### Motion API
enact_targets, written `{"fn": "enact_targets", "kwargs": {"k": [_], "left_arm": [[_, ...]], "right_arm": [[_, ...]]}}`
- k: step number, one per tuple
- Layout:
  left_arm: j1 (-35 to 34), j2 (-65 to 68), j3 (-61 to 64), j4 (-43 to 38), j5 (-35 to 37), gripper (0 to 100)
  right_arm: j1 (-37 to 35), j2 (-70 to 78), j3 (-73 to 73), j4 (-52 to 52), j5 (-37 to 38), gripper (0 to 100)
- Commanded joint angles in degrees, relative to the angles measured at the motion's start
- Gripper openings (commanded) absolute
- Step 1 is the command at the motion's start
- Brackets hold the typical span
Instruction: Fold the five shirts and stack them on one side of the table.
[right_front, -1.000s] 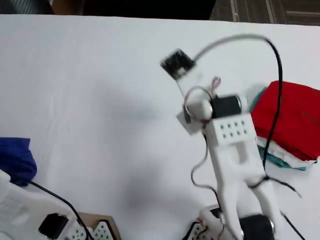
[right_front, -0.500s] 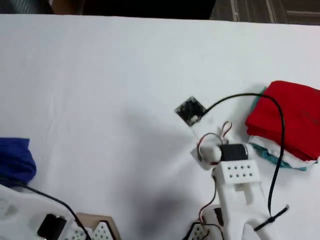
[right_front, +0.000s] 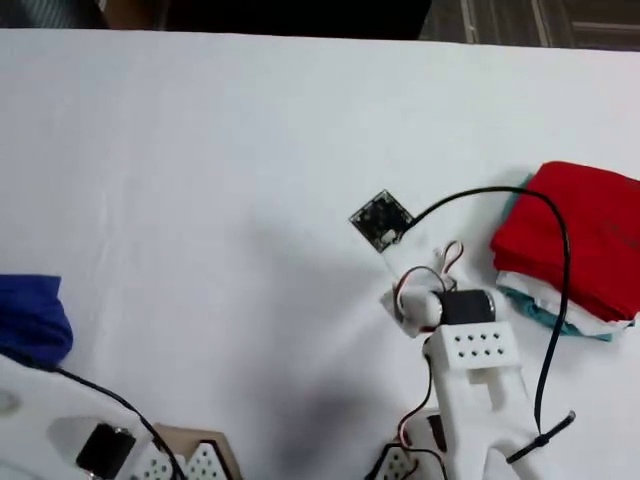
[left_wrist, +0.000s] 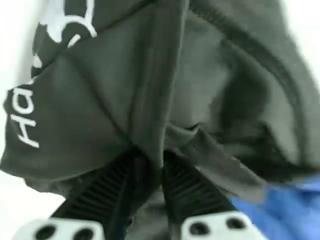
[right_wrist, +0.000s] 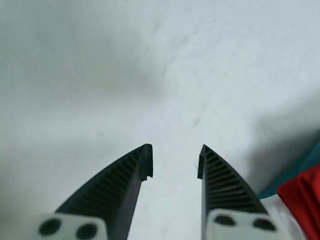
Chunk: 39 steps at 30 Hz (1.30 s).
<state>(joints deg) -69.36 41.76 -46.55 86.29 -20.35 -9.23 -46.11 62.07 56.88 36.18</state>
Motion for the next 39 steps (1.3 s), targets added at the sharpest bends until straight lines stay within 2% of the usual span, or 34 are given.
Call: {"fn": "enact_targets", "kwargs": {"k": [1,3,7,12,16,20,22,27,30,35,39], "left_arm": [[12.4,-7.8,-17.9,15.6,5.1,3],[19.9,-11.7,-20.9,16.3,5.5,2],[34.9,-20.6,-18.0,16.1,5.8,2],[54.8,-29.0,-7.9,16.1,10.4,2],[69.6,-31.4,4.3,16.0,11.2,3],[79.9,-31.4,15.7,14.9,11.0,3],[83.0,-31.6,18.7,14.5,11.0,7],[86.2,-32.3,18.4,14.8,10.9,24],[84.1,-33.8,16.0,14.9,11.3,26],[70.8,-38.2,14.7,14.9,11.3,26],[56.8,-40.2,14.9,14.9,10.9,26]], "right_arm": [[0.7,-1.6,1.2,-3.4,-0.2,15.9],[0.8,-1.6,3.2,-5.7,-0.2,15.9],[3.8,-1.6,6.9,-10.3,-0.2,15.9],[15.1,-1.6,7.8,-13.5,-0.2,15.9],[22.5,-1.7,7.6,-13.5,-0.2,15.9],[26.4,-1.8,7.6,-13.1,-0.2,15.9],[27.1,-1.7,7.6,-12.9,-0.2,15.9],[25.7,-1.6,6.5,-9.1,-0.2,15.9],[21.4,-1.6,3.7,-4.9,-0.2,15.9],[11.5,-1.6,-6.8,3.5,-0.3,15.9],[0.8,-1.5,-13.8,7.2,-5.6,15.9]]}}
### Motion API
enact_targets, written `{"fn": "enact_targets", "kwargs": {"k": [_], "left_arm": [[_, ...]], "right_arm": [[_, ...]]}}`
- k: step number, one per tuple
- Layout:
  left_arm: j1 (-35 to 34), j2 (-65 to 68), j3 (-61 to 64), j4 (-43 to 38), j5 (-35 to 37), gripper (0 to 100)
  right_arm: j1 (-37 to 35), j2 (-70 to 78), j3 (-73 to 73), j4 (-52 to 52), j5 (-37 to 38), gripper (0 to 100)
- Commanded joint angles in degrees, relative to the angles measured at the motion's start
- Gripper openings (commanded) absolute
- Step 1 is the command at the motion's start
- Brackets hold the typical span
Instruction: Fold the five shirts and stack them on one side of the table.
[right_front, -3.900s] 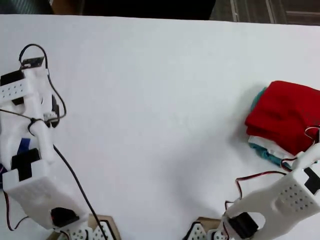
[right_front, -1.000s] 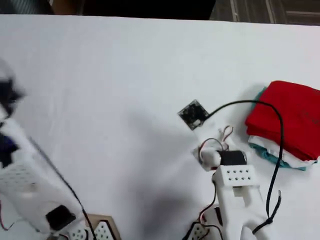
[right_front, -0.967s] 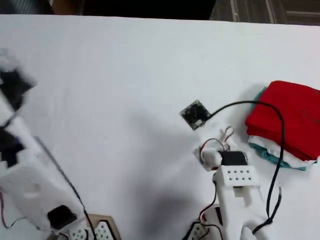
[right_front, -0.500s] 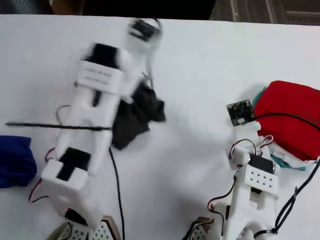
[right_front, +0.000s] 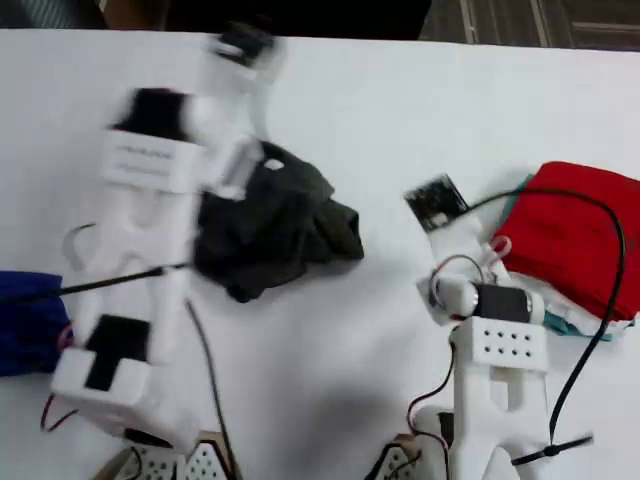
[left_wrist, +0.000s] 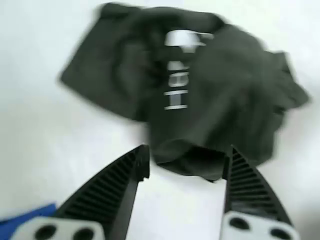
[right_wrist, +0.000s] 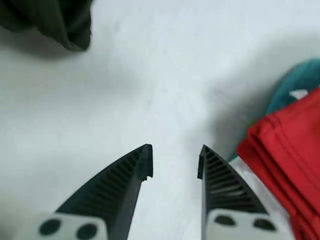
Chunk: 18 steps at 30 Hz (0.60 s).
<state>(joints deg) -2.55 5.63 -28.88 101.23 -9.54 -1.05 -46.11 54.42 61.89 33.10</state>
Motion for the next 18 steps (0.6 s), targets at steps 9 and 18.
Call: {"fn": "enact_targets", "kwargs": {"k": [9,18], "left_arm": [[-33.8,-4.2,7.1,-0.2,-1.6,26],[-40.5,-4.4,22.5,-4.6,-3.5,26]], "right_arm": [[-26.8,18.0,-18.5,-2.9,-6.3,15.9],[-36.6,40.3,-32.4,-4.2,-4.7,16.0]]}}
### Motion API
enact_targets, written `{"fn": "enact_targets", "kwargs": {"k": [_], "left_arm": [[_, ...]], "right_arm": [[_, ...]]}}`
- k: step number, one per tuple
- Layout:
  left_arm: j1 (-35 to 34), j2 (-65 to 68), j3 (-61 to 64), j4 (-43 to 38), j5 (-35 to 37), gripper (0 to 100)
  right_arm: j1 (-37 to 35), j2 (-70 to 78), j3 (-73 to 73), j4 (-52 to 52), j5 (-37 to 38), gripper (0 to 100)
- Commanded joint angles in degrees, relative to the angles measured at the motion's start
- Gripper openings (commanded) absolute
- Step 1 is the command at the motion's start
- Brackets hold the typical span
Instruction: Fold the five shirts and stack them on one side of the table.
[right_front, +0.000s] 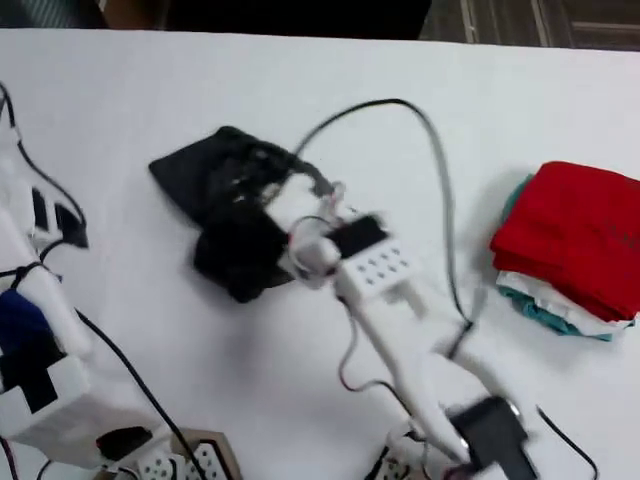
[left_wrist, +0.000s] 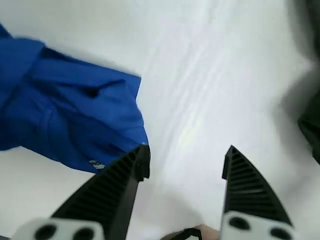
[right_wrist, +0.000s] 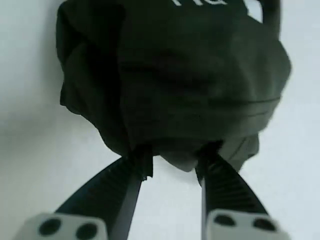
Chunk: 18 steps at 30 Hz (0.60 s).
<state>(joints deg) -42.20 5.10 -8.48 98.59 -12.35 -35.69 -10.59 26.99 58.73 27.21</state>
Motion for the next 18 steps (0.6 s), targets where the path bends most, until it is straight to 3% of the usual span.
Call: {"fn": "enact_targets", "kwargs": {"k": [1,8,12,18], "left_arm": [[-0.9,-3.9,3.0,-2.0,-0.7,26],[-0.5,-3.9,3.6,-1.8,-0.7,26],[-0.8,-3.9,3.6,-1.7,-0.8,26],[-0.3,-3.9,3.4,-3.7,-0.8,26]], "right_arm": [[-2.5,6.8,-5.8,-1.6,2.0,15.9],[0.7,21.9,-10.5,-8.0,6.9,15.5],[7.5,25.5,-14.9,-7.6,8.5,0.6],[20.4,18.8,-23.2,1.1,8.9,2.2]]}}
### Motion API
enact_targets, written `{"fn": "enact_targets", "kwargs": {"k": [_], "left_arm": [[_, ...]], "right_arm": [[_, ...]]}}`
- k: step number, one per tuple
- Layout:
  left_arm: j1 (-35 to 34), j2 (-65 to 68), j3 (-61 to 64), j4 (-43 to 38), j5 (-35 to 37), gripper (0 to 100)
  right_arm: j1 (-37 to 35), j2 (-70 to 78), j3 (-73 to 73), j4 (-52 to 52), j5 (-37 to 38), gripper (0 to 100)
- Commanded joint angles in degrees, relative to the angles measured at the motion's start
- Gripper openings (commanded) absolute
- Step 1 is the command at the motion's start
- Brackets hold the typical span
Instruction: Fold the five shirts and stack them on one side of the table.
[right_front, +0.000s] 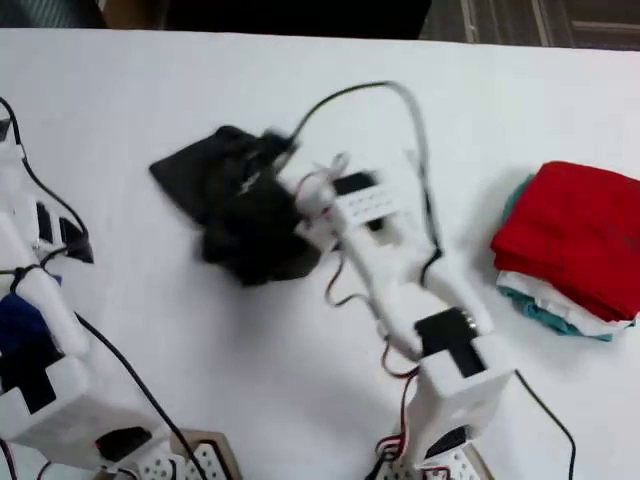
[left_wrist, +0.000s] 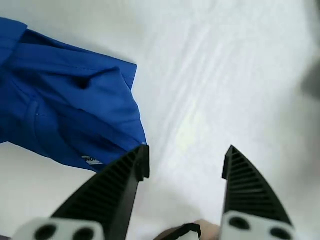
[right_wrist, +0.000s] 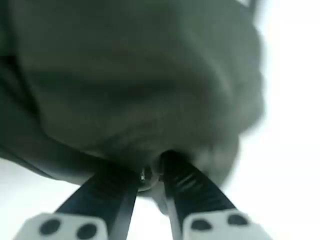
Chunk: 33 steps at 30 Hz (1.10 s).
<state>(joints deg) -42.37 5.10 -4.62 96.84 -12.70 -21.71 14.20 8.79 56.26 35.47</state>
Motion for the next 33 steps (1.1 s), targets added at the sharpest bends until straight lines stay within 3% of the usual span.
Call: {"fn": "enact_targets", "kwargs": {"k": [1,8,14,17,22,27,33], "left_arm": [[0.4,-3.7,-0.5,-2.7,-0.4,26],[6.9,-3.5,0.0,-5.0,-0.4,26],[11.9,-3.4,0.0,-5.2,-0.4,26],[12.0,-3.4,0.0,-5.2,-0.5,26],[7.8,-3.5,0.0,-4.6,0.0,26],[0.7,-3.5,0.0,-4.6,-0.3,26],[-4.0,-3.5,0.0,-4.6,-0.4,26]], "right_arm": [[8.4,-7.7,-5.8,4.9,0.6,2.2],[15.3,-14.3,-6.5,11.5,0.3,2.2],[12.2,-15.5,-7.1,17.3,-3.3,2.6],[6.8,-17.8,-7.1,21.9,-7.6,11.1],[-6.0,-23.8,-7.6,24.6,-8.1,30.0],[-13.3,-25.5,-5.5,24.5,-8.4,30.4],[-12.1,-16.7,4.2,12.9,-7.7,30.4]]}}
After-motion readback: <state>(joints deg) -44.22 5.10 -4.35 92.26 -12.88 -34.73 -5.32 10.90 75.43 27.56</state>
